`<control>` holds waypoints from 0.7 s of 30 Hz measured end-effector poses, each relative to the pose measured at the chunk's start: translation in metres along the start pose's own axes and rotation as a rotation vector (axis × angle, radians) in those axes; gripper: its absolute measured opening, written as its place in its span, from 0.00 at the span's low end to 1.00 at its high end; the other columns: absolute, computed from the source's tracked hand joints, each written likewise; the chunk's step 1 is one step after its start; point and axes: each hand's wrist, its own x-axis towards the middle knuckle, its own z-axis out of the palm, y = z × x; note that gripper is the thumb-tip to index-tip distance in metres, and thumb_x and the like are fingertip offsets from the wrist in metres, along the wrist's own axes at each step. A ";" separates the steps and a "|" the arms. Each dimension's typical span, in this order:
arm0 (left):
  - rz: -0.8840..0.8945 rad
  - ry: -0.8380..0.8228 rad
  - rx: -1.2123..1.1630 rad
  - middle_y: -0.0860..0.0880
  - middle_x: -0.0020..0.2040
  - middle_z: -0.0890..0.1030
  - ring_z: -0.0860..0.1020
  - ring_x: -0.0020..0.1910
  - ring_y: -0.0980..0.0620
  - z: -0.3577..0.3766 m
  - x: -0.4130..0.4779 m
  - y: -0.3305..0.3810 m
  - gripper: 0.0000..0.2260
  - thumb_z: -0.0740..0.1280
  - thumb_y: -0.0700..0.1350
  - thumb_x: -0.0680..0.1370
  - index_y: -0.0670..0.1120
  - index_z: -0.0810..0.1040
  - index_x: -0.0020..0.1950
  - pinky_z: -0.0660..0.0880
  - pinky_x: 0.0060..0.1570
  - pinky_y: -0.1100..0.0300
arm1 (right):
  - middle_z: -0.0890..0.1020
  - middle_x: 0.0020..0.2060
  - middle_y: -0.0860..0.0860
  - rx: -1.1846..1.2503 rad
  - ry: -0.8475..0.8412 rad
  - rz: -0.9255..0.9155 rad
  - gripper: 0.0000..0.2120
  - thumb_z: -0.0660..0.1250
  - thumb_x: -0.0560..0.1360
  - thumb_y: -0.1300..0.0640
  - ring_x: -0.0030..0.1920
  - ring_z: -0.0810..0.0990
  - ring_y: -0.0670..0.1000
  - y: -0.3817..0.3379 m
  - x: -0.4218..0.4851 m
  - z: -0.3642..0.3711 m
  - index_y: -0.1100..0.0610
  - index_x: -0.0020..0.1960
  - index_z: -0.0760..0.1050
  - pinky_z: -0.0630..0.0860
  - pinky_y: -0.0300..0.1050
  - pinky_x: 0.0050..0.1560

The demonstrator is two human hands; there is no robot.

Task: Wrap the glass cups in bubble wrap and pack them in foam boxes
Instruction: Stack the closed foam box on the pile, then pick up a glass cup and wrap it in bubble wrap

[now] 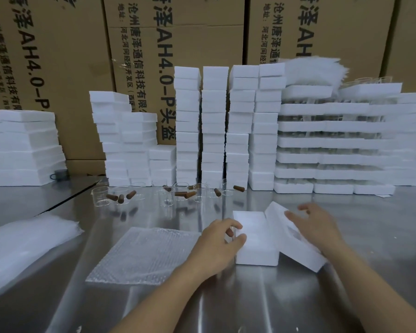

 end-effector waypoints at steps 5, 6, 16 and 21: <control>0.057 0.149 0.067 0.61 0.57 0.76 0.81 0.45 0.57 -0.007 0.000 0.003 0.10 0.67 0.59 0.83 0.63 0.79 0.65 0.82 0.55 0.55 | 0.80 0.63 0.50 -0.280 0.037 -0.229 0.21 0.64 0.78 0.33 0.64 0.76 0.56 -0.036 -0.022 0.012 0.45 0.62 0.79 0.76 0.52 0.59; 0.073 0.175 0.083 0.62 0.56 0.77 0.80 0.44 0.59 -0.009 0.000 0.004 0.10 0.67 0.59 0.83 0.63 0.79 0.64 0.82 0.53 0.57 | 0.80 0.63 0.49 -0.295 0.035 -0.252 0.21 0.62 0.78 0.32 0.64 0.76 0.56 -0.042 -0.027 0.013 0.44 0.62 0.79 0.76 0.52 0.58; 0.092 0.035 0.230 0.61 0.61 0.75 0.76 0.61 0.59 -0.012 -0.009 -0.001 0.11 0.64 0.59 0.83 0.59 0.82 0.61 0.76 0.64 0.54 | 0.78 0.61 0.49 0.036 -0.109 -0.259 0.18 0.72 0.75 0.37 0.47 0.77 0.46 -0.054 -0.041 0.015 0.44 0.60 0.79 0.69 0.36 0.38; 0.115 0.020 0.213 0.60 0.59 0.75 0.77 0.56 0.61 -0.010 -0.011 0.000 0.10 0.65 0.59 0.83 0.60 0.82 0.61 0.77 0.60 0.57 | 0.78 0.63 0.55 -0.029 0.042 -0.151 0.19 0.74 0.73 0.39 0.51 0.82 0.56 -0.045 -0.027 0.001 0.48 0.59 0.79 0.80 0.51 0.47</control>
